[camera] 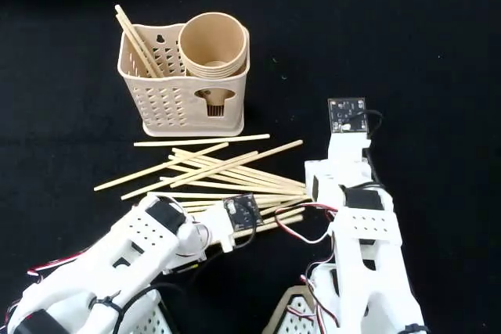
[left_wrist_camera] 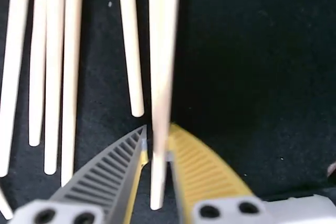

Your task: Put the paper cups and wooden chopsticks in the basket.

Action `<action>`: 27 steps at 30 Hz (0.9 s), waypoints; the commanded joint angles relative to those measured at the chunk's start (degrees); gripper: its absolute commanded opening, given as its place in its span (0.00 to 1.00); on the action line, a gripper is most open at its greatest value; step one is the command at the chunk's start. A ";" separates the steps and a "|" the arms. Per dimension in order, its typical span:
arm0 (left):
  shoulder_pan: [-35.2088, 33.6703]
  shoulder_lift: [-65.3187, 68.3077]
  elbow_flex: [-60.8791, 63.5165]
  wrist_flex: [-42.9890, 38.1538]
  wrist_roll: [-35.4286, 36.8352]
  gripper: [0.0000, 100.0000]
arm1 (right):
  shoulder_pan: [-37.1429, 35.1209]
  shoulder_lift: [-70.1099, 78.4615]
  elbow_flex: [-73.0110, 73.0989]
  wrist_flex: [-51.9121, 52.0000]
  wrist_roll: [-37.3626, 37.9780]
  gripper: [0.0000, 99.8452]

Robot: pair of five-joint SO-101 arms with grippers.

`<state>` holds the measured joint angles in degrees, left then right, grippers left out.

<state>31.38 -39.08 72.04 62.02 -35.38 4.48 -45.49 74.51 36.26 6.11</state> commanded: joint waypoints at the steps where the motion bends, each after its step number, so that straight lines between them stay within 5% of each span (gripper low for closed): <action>1: 0.13 -0.26 -0.31 -0.09 -0.18 0.04 | 0.35 -1.10 -0.13 -1.23 -0.18 0.02; 13: -0.31 -0.53 -13.32 15.74 -0.18 0.03 | 0.35 -1.10 -0.13 -1.23 -0.18 0.02; 23: -0.31 -6.68 -14.90 16.79 2.46 0.03 | 1.58 -1.45 -0.22 -1.23 -0.44 0.02; 27: -0.57 -14.68 -14.64 19.16 2.64 0.03 | 7.21 -1.54 -0.84 -1.67 -6.59 0.02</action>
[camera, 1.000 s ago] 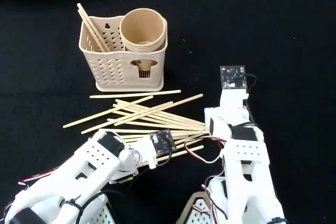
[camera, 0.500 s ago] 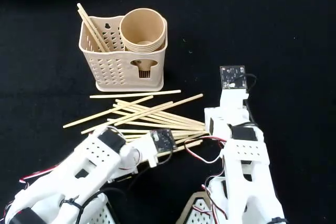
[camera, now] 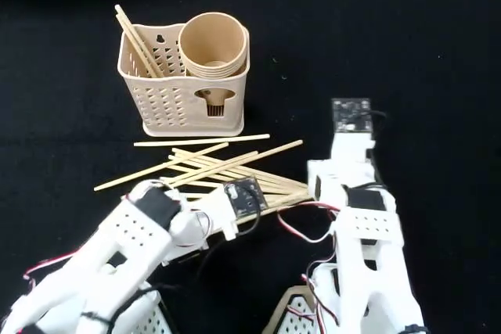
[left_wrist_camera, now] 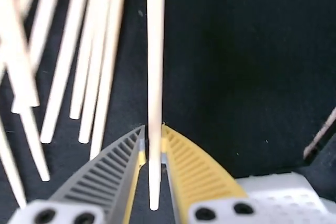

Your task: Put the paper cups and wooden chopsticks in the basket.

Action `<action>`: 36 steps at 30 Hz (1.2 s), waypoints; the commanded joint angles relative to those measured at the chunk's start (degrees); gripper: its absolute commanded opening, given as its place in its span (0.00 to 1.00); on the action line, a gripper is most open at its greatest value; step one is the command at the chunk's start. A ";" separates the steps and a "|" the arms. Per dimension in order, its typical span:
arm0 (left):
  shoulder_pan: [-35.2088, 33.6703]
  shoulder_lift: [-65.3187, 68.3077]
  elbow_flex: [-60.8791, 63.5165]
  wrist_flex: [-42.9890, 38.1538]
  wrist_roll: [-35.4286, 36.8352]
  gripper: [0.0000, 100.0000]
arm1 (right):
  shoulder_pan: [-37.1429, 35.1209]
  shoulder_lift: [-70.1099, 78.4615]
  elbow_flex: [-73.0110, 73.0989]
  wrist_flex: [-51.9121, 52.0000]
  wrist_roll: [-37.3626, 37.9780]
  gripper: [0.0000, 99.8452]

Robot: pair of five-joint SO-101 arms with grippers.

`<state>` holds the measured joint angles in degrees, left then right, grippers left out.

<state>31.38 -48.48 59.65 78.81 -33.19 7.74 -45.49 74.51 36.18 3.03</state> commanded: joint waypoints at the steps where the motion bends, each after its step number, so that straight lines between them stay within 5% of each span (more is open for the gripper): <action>1: -1.01 -7.21 -2.51 3.16 0.53 0.03 | 5.54 -1.54 -1.27 -1.58 -4.75 0.02; 11: -14.64 -16.53 -7.96 3.43 1.58 0.03 | 10.37 -1.54 -1.45 -3.60 -9.76 0.03; 22: -15.87 -16.79 -30.29 0.97 19.08 0.03 | 10.11 -1.10 -1.45 -3.69 -9.23 0.03; 30: -26.51 -16.35 -25.27 -22.95 25.85 0.03 | 9.32 -1.10 -0.92 -3.78 -9.23 0.03; 36: -27.82 -16.26 -14.81 -45.45 29.45 0.03 | 4.66 -1.10 1.63 -7.65 -9.14 0.03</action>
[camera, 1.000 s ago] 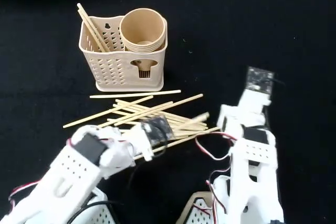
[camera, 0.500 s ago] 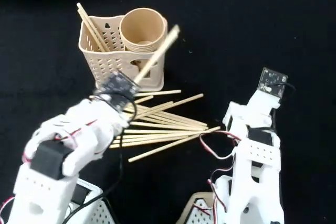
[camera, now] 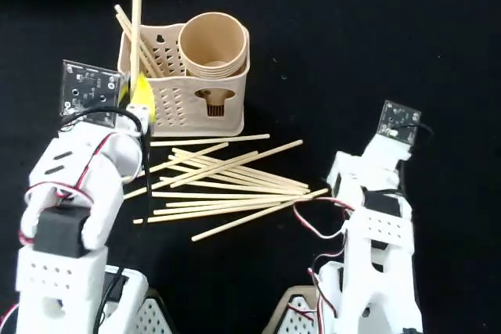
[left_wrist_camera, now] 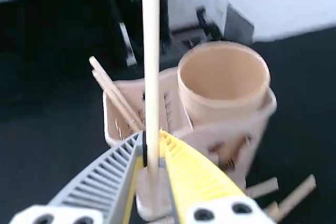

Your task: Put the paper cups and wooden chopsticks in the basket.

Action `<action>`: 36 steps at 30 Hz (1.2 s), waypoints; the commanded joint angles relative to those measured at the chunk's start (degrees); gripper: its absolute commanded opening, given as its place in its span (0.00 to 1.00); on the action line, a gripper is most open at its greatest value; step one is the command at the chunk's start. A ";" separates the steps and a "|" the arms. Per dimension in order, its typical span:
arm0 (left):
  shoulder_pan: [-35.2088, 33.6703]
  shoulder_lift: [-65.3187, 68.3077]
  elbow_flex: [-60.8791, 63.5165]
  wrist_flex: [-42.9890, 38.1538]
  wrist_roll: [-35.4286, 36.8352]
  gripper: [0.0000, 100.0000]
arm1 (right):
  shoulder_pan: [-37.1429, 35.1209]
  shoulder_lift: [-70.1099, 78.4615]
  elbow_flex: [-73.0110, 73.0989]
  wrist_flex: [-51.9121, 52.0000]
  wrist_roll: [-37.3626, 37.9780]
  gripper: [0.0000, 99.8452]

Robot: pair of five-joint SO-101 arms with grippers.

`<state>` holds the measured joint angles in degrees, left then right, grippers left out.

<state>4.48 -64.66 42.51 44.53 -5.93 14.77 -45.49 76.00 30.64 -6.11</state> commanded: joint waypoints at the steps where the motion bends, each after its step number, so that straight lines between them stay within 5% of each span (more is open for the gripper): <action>1: -1.45 -0.09 3.74 -14.59 3.25 0.03 | -2.90 -1.10 0.22 -2.20 0.00 0.03; 7: -3.12 0.35 11.30 -32.53 8.18 0.03 | -3.69 -1.10 0.40 -2.20 0.00 0.03; 14: -3.12 12.92 10.59 -40.97 8.35 0.03 | -3.78 -1.19 1.27 -2.20 3.60 0.03; 21: -4.79 27.16 3.65 -41.41 8.35 0.03 | -3.78 -1.19 1.36 -2.20 3.60 0.03; 36: -4.97 28.84 3.56 -41.41 8.35 0.03 | -3.78 -1.19 1.19 -2.20 3.60 0.03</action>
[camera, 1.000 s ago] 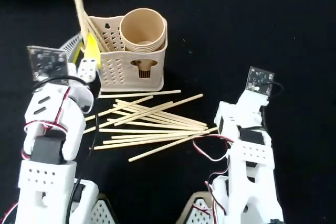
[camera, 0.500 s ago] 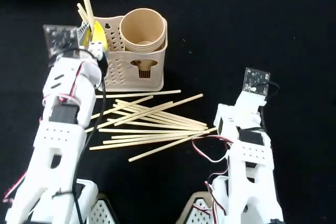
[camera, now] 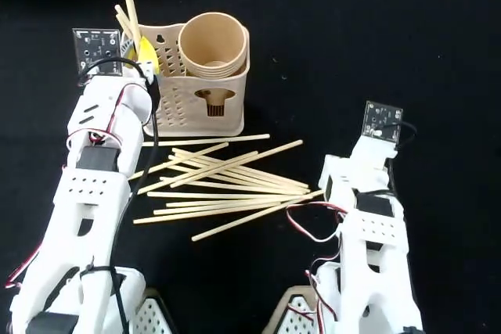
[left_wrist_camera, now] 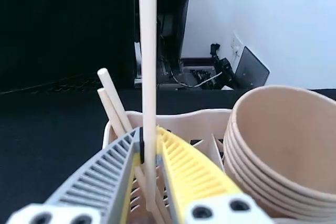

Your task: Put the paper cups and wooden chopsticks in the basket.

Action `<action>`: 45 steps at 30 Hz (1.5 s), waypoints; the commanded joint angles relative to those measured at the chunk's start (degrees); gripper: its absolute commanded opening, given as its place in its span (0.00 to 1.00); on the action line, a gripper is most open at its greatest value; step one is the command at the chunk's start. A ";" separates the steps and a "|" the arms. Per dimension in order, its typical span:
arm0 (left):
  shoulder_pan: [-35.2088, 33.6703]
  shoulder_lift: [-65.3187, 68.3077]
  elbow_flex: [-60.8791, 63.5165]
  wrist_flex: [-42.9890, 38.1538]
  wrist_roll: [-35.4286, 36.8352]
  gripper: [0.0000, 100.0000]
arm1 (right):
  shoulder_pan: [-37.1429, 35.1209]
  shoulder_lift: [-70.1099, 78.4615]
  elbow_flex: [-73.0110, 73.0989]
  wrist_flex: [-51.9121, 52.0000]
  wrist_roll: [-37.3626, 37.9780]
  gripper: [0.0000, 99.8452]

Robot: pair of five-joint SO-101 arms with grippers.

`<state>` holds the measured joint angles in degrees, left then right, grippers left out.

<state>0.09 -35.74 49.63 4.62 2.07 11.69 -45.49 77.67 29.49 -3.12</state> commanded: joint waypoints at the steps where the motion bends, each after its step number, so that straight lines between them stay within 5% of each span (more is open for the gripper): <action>1: -0.48 -0.09 -3.47 -1.49 0.35 0.03 | -0.70 -1.19 -0.48 -1.05 0.62 0.03; 31: -0.75 -0.79 -3.82 -1.32 0.44 0.08 | -0.70 -1.19 -0.66 -1.05 0.62 0.03; 39: -0.40 -13.71 -3.74 -1.14 0.44 0.08 | -0.70 -1.19 -0.75 -1.05 0.62 0.03; 45: -1.36 -28.04 -6.64 12.31 0.35 0.08 | -0.79 -1.19 -0.84 -1.05 0.70 0.03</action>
<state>-0.26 -56.57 47.25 9.89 2.24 11.69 -45.49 77.67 29.49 -3.12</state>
